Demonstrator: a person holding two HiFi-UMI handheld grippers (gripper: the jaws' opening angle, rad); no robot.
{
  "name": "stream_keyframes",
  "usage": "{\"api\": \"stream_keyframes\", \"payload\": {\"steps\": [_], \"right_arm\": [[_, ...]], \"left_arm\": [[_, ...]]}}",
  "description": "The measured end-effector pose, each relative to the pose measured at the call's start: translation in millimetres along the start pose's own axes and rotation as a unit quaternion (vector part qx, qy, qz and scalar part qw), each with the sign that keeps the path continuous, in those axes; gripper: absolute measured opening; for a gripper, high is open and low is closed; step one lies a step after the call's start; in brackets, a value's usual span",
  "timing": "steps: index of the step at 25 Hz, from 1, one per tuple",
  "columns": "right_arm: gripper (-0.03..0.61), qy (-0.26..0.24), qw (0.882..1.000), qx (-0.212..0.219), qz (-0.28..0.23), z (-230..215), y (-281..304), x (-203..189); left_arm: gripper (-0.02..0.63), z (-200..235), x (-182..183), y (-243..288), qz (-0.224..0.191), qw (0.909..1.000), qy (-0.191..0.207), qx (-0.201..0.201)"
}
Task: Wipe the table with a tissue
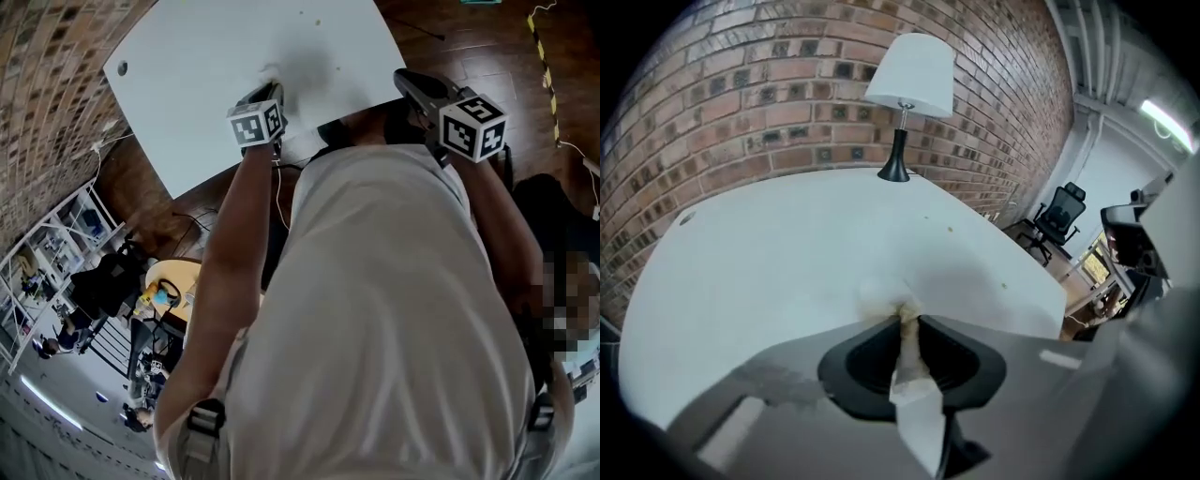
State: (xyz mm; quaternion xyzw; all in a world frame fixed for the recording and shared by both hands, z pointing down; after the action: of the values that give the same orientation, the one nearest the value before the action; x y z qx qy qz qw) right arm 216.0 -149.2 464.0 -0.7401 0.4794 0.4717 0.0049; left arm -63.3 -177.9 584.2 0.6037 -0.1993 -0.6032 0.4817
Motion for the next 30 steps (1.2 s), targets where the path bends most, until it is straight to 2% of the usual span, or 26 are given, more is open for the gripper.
{"api": "stream_keyframes", "payload": {"steps": [3,5,8,10,14,15,17,21,26,30], "right_arm": [[0.008,0.006,1.0,-0.006,-0.005,-5.3,-5.1,0.4],[0.008,0.012,1.0,-0.008,-0.007,-8.7,-6.8,0.8],[0.008,0.018,1.0,-0.007,-0.008,-12.2,-8.2,0.8],[0.008,0.019,1.0,-0.006,-0.007,-13.3,-9.7,-0.2],[0.008,0.019,1.0,-0.002,-0.007,-15.3,-8.5,0.7],[0.008,0.019,1.0,-0.001,-0.008,-16.1,-8.2,1.7],[0.008,0.019,1.0,0.002,-0.009,-17.1,-7.8,3.6],[0.008,0.02,1.0,0.008,-0.01,-19.3,-3.5,5.8],[0.008,0.025,1.0,0.008,-0.006,-24.7,-3.2,7.1],[0.008,0.032,0.999,0.005,-0.005,-36.3,-8.8,5.4]], "left_arm": [[0.071,-9.8,11.2,11.4,0.0,0.9996,0.027,-0.002],[0.069,-23.7,13.2,16.2,0.007,0.9978,0.062,-0.02],[0.069,-47.6,2.2,24.6,0.044,0.9865,0.143,-0.067],[0.069,-60.8,-5.5,20.0,0.073,0.9801,0.16,-0.091],[0.069,-83.7,-27.7,4.1,0.111,0.9755,0.128,-0.14],[0.069,-90.6,-32.9,1.6,0.109,0.9746,0.122,-0.152],[0.067,-98.0,-41.6,1.7,0.08,0.9773,0.107,-0.164],[0.067,-96.9,-32.2,-4.1,0.03,0.9889,0.07,-0.128],[0.067,-104.4,-9.2,9.8,0.007,0.989,0.071,-0.129],[0.067,-107.0,6.0,24.3,0.015,0.9908,0.077,-0.11]]}}
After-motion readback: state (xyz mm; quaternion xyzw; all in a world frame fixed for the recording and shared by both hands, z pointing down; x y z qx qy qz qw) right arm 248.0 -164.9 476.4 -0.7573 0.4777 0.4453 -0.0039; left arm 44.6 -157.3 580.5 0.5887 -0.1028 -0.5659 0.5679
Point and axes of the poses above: the fingertips, and each gripper's own axes: y forward along the fingers, z to its left, x out of its top, the point moved 3 cm from there along -y, backward along the fingers, and after that the axes turned 2 degrees about -x, right-handed, at the moved point
